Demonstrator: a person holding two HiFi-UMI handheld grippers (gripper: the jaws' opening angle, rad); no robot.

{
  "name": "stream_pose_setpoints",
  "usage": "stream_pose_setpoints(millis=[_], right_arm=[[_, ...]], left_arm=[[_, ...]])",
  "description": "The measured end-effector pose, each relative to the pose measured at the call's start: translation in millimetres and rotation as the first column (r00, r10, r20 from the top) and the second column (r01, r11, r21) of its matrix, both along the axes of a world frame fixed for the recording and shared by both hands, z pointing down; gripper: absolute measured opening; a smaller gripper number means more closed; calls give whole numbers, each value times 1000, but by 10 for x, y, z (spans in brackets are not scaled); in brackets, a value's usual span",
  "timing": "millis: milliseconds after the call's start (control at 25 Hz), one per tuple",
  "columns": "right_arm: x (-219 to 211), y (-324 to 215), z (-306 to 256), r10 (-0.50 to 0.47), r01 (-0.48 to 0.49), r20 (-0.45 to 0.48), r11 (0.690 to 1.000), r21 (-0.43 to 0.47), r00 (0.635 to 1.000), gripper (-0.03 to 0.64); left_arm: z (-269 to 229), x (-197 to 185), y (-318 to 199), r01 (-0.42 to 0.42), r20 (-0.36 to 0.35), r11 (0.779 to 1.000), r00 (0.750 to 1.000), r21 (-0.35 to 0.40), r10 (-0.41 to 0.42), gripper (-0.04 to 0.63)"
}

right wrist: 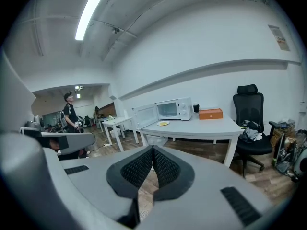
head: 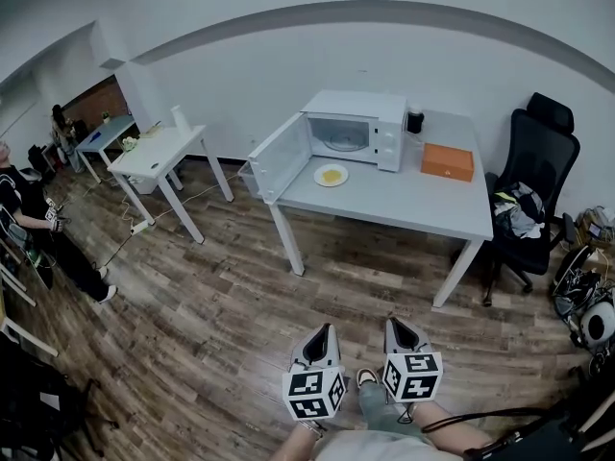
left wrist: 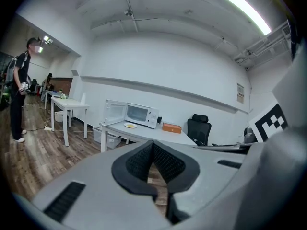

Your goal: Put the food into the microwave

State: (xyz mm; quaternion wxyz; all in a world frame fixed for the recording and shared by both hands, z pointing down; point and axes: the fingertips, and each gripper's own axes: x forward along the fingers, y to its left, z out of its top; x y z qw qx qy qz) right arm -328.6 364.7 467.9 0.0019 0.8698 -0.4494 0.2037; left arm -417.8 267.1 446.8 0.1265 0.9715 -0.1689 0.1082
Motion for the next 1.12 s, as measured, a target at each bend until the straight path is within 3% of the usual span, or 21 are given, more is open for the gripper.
stream_pose_setpoints(millis=[560, 1120], right_arm=[[813, -580, -57, -58, 58, 8, 998, -14, 998, 17], [1461, -1044, -6, -95, 96, 31, 995, -22, 995, 17]], left_arm=[[-45, 897, -499, 19, 3, 1000, 1000, -20, -19, 3], [39, 1473, -987, 71, 30, 997, 997, -34, -70, 3]])
